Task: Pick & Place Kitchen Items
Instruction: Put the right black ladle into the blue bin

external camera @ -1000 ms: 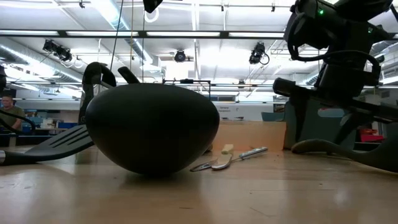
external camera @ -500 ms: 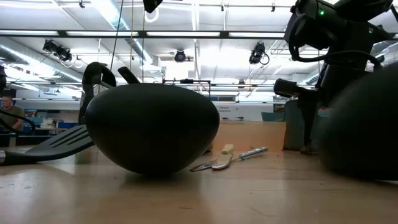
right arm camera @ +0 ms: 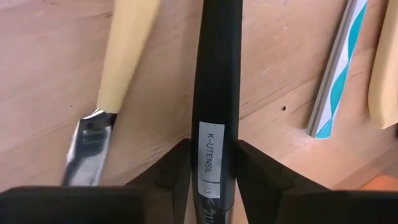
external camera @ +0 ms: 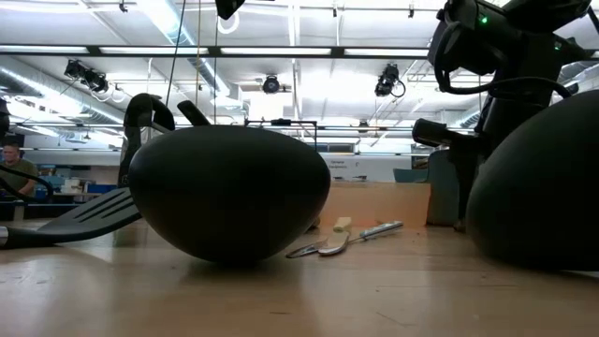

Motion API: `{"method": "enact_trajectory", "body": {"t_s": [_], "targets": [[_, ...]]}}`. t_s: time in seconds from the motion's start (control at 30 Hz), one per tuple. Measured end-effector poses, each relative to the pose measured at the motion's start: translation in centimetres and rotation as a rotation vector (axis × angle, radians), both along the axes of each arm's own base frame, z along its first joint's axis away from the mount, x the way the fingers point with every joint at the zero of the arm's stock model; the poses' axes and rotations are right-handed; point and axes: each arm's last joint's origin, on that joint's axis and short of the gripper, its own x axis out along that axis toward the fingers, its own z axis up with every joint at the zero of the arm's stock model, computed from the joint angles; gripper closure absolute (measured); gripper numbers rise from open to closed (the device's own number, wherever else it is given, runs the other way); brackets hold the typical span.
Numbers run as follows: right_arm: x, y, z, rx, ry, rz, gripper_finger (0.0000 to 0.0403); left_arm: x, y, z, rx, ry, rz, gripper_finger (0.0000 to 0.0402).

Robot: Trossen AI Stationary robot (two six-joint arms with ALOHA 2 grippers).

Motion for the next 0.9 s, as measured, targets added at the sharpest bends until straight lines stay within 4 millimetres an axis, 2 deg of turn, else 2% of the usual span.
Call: {"method": "enact_trajectory", "body": {"t_s": [0.9], "targets": [[0.22,0.14,0.17,0.036,-0.014,0.002,0.0289,0.0,0.0,0.0,0.0,0.0,0.0,0.0235]]}}
